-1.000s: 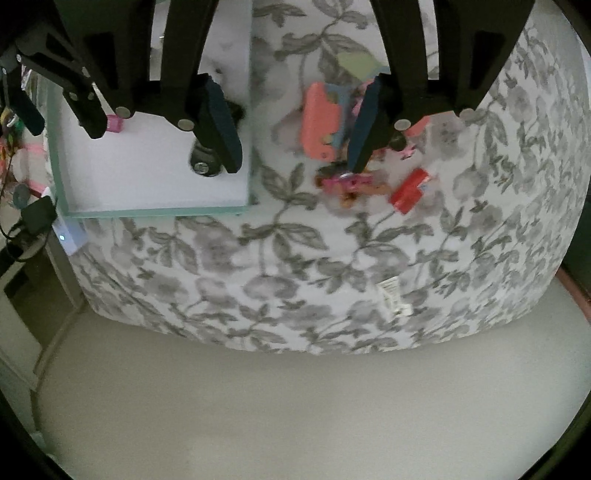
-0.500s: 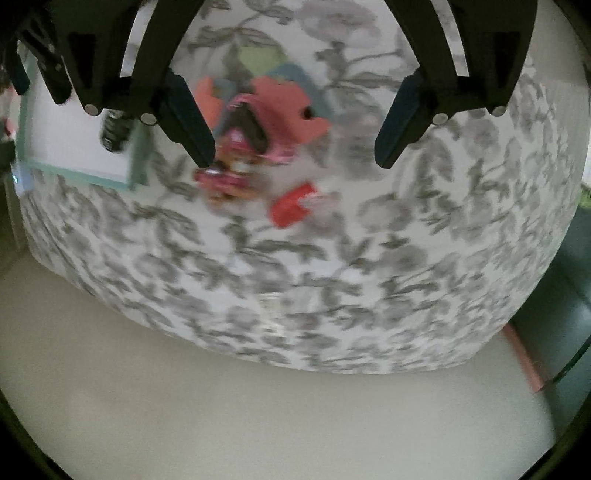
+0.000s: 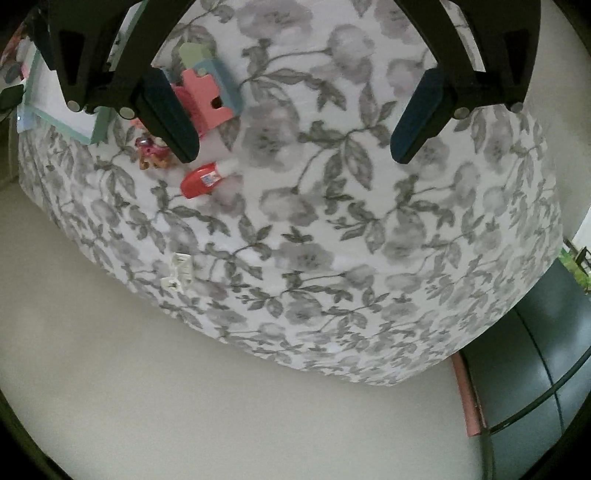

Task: Organize rigid objects
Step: 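Move both tools back over the remaining pile, then grasp the coral-and-teal block with the left tool while the right grasps the pink watch band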

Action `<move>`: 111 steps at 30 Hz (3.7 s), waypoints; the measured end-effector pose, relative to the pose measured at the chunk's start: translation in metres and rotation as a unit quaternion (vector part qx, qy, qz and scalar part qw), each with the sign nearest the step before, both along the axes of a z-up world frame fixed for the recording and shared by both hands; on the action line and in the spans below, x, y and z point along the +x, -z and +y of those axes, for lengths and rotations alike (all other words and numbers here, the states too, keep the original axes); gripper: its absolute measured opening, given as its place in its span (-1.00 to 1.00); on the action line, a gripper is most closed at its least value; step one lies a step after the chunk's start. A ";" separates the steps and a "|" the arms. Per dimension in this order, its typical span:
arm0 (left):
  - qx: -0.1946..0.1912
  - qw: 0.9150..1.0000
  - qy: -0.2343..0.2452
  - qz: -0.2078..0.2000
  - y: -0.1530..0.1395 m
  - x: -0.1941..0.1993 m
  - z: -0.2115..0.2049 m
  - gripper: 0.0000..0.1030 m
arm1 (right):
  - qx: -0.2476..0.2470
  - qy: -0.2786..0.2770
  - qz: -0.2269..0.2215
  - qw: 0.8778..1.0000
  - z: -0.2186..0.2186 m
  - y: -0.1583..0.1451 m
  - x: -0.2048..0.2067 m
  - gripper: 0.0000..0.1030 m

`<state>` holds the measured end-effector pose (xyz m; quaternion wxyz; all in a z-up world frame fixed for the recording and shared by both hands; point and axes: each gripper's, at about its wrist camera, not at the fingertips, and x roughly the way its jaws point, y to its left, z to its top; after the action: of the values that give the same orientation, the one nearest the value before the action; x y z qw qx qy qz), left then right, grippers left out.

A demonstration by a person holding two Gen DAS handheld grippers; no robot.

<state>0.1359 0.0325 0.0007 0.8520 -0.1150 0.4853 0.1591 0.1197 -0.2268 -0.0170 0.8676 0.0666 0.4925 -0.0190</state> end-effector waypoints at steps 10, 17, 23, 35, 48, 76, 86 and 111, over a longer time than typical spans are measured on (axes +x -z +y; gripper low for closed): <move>-0.056 0.996 0.016 0.069 0.046 0.011 -0.006 1.00 | 0.015 -0.038 0.027 0.999 0.030 0.020 0.007 1.00; -0.084 0.989 0.044 0.113 0.079 0.021 -0.027 1.00 | 0.006 -0.034 0.043 0.998 0.026 0.031 0.011 1.00; -0.083 0.986 0.062 0.132 0.094 0.024 -0.040 1.00 | 0.005 -0.018 0.043 0.999 0.018 0.031 0.012 1.00; -0.080 0.982 0.094 0.145 0.108 0.029 -0.071 1.00 | 0.003 -0.003 0.043 0.999 0.010 0.030 0.012 1.00; -0.040 0.978 0.126 0.162 0.100 0.031 -0.081 1.00 | 0.002 0.003 0.043 0.999 0.010 0.031 0.012 1.00; -0.134 0.974 0.117 0.138 0.089 0.027 -0.019 0.07 | 0.082 -0.096 0.003 0.992 0.072 0.030 0.035 0.38; -0.136 0.982 0.051 0.120 0.086 0.023 0.005 -0.14 | 0.103 -0.103 0.018 0.989 0.085 0.041 0.044 0.02; -0.154 0.983 -0.002 0.100 0.096 0.021 0.024 -0.17 | 0.076 -0.117 0.029 0.990 0.098 0.053 0.046 -0.60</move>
<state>0.1567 0.0563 -0.0951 0.7709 -0.2294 0.5867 0.0944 0.1653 -0.1284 -0.0699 0.8418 0.0740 0.5214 0.1186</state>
